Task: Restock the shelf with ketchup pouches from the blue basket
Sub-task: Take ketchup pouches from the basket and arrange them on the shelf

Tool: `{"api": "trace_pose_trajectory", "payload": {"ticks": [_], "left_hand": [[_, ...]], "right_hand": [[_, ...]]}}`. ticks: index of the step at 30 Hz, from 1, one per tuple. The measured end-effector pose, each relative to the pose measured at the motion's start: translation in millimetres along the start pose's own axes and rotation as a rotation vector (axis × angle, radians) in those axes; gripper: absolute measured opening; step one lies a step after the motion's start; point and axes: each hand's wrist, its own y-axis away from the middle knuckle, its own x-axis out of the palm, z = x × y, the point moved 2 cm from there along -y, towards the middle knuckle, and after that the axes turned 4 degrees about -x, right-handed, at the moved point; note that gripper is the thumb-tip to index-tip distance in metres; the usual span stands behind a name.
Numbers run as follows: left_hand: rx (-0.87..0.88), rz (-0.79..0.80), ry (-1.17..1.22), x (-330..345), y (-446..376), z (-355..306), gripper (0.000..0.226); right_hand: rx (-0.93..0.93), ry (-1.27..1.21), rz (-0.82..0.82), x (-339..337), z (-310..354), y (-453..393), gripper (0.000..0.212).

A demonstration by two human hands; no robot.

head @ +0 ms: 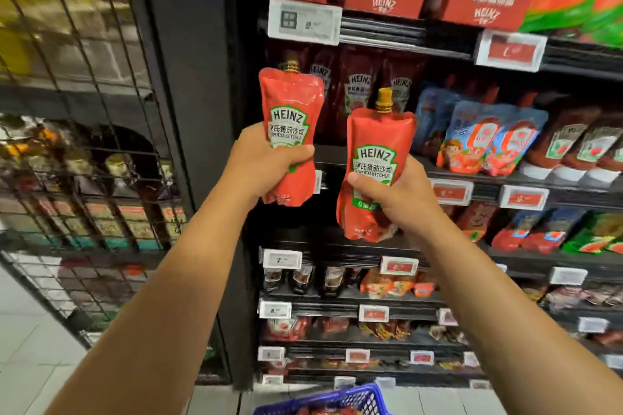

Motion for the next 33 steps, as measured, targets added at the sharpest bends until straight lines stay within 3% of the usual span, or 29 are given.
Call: {"api": "trace_pose_trajectory", "payload": {"ticks": [12,19,25,30,33], "left_hand": [[-0.028,-0.003,-0.074,4,-49,-19,0.024],[-0.087,-0.175,-0.114,10,-69,-14,0.035],[0.027,-0.237,-0.137,15,-88,-10,0.038],[0.119,-0.271,-0.103,21,-92,9,0.049],[0.145,-0.266,-0.125,21,-93,12,0.056]], "right_hand": [[-0.062,0.147,0.052,11,16,-59,0.039],[-0.018,0.087,0.077,7,-3,-94,0.035],[0.028,-0.026,0.092,5,-6,-120,0.019],[0.102,0.055,0.006,17,-12,-143,0.031],[0.154,0.081,-0.008,25,-26,-154,0.024]]}}
